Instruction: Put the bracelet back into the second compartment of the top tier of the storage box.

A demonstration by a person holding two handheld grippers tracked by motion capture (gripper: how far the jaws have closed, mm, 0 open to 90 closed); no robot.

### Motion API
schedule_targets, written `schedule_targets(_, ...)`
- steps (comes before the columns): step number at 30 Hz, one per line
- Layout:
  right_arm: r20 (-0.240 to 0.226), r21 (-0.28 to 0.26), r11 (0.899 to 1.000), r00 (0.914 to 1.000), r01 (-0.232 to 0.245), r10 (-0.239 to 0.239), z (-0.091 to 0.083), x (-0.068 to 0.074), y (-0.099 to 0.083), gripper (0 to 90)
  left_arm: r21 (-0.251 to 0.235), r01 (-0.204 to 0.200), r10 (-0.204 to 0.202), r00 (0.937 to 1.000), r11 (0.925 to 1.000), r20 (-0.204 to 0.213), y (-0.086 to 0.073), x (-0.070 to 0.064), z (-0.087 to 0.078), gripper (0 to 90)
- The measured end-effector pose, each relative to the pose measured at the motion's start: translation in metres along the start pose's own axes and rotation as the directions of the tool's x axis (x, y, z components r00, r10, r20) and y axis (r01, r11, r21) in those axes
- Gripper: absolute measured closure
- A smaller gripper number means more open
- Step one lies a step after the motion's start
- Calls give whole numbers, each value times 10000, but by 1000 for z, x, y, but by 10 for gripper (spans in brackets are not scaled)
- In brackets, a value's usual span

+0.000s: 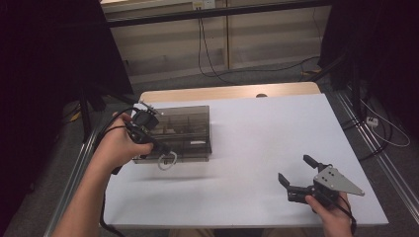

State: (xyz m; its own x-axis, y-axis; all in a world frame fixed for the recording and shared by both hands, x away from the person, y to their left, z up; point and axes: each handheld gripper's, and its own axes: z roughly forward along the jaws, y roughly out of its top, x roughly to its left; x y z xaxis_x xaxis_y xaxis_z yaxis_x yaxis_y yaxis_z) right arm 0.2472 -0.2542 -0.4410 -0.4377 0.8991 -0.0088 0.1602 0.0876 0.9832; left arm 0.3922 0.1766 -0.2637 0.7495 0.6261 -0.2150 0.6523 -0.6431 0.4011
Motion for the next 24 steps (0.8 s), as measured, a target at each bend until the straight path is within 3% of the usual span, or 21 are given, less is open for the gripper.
schedule_targets(11,-46,11,10000,10000,38,-38,0,1,0,12,-162,77,-80,9999,9998,-137,7,1,-7,875)
schedule_targets(24,-68,15,10000,10000,34,-34,1,1,0,12,-8,126,-126,9997,9999,-228,17,3,-8,875)
